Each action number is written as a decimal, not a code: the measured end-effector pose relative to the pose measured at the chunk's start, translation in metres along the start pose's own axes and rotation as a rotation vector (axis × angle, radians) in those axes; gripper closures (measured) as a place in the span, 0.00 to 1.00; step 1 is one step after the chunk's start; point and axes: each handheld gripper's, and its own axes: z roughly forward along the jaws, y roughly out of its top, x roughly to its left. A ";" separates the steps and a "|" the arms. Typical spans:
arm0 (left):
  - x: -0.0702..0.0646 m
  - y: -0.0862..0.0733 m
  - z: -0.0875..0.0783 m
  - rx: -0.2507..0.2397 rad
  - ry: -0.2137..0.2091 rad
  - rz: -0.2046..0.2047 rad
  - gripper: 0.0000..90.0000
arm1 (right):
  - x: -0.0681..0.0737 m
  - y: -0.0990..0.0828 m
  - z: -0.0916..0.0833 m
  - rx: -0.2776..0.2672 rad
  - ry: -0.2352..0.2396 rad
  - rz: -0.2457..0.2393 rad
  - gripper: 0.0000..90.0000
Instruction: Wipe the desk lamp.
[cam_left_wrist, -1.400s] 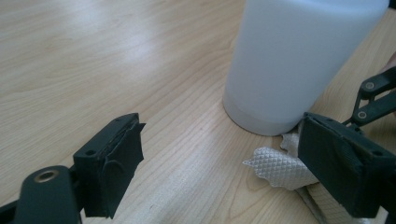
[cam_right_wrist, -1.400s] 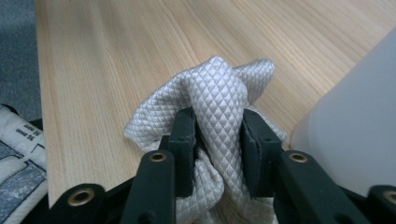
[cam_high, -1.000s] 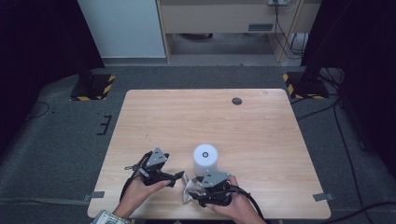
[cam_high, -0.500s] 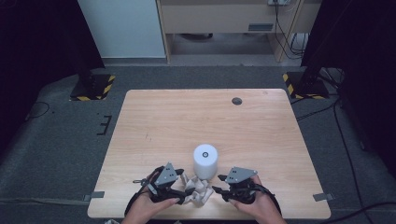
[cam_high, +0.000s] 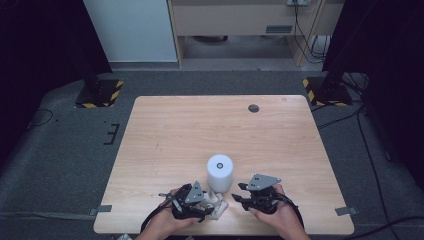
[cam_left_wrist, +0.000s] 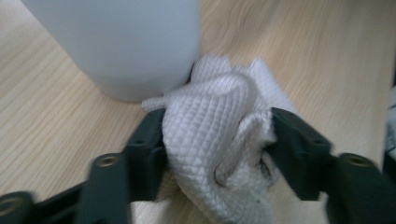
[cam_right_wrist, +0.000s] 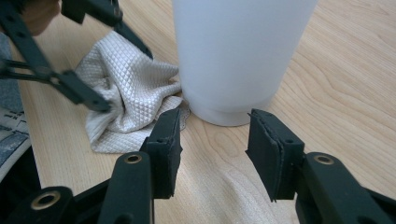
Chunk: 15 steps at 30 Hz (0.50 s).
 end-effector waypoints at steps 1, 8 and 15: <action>0.001 0.000 0.001 0.011 -0.008 0.003 0.51 | 0.000 0.000 0.000 0.000 0.001 0.002 0.60; 0.005 -0.001 -0.005 -0.035 -0.046 -0.029 0.76 | -0.001 0.003 0.001 -0.013 -0.008 0.008 0.52; 0.019 -0.003 -0.024 -0.114 -0.013 -0.085 0.78 | 0.000 0.011 0.002 -0.048 -0.031 0.014 0.35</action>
